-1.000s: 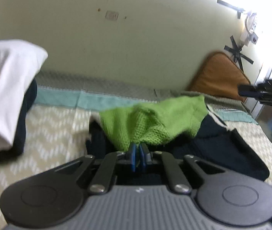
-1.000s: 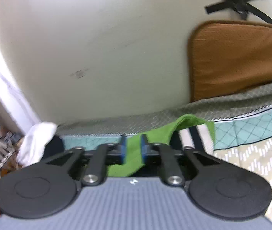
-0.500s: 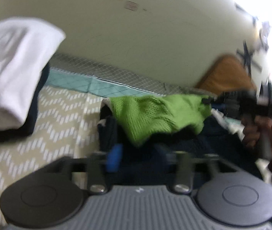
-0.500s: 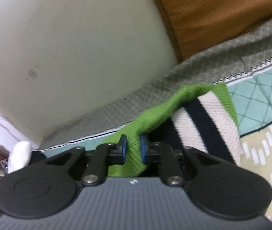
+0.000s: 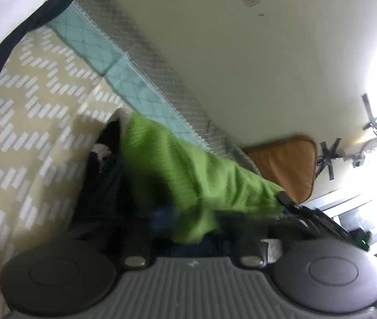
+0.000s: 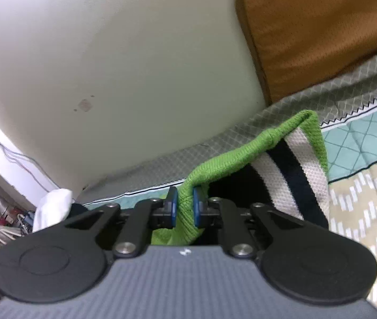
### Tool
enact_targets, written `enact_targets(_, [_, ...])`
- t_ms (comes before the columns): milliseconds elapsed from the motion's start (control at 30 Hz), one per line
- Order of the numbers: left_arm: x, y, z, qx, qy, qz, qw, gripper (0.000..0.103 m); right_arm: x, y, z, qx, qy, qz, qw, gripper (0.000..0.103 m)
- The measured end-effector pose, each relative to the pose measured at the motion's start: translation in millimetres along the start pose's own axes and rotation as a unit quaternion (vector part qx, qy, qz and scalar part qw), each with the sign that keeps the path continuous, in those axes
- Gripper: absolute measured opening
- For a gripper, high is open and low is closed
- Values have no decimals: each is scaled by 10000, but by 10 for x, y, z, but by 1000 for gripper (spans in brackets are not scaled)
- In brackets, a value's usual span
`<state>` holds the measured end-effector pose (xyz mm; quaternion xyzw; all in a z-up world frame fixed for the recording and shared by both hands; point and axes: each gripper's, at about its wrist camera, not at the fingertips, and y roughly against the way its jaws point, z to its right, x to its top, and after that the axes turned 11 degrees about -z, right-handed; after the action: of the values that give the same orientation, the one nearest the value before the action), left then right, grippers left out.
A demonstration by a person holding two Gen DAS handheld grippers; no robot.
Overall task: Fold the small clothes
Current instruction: 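Lift the hem with both grippers and fold it toward the collar, then lay the folded hem onto the sweater and open both grippers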
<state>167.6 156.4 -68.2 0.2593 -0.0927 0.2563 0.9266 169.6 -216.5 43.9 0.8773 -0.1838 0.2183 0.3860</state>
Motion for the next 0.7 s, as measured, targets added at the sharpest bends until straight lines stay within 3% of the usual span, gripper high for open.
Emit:
enact_targets(233, [-83,580,258,-336,-472,327,9978,13,-131,491,-386,299,202,160,9992,14])
enact_targets(367, [-217,909,378,-78,-861,331,9957,13,-355,828,-635,351,459,258,9980,14])
enact_targets(500, [-408,938,227,189,-1017,107,9946,13,-823,944,-579,333,456,198,9982,14])
enact_targets(700, [-508,562,-153,826,-789,-291,9930,20,-1534,443,4,-379,-218,-429,9981,19])
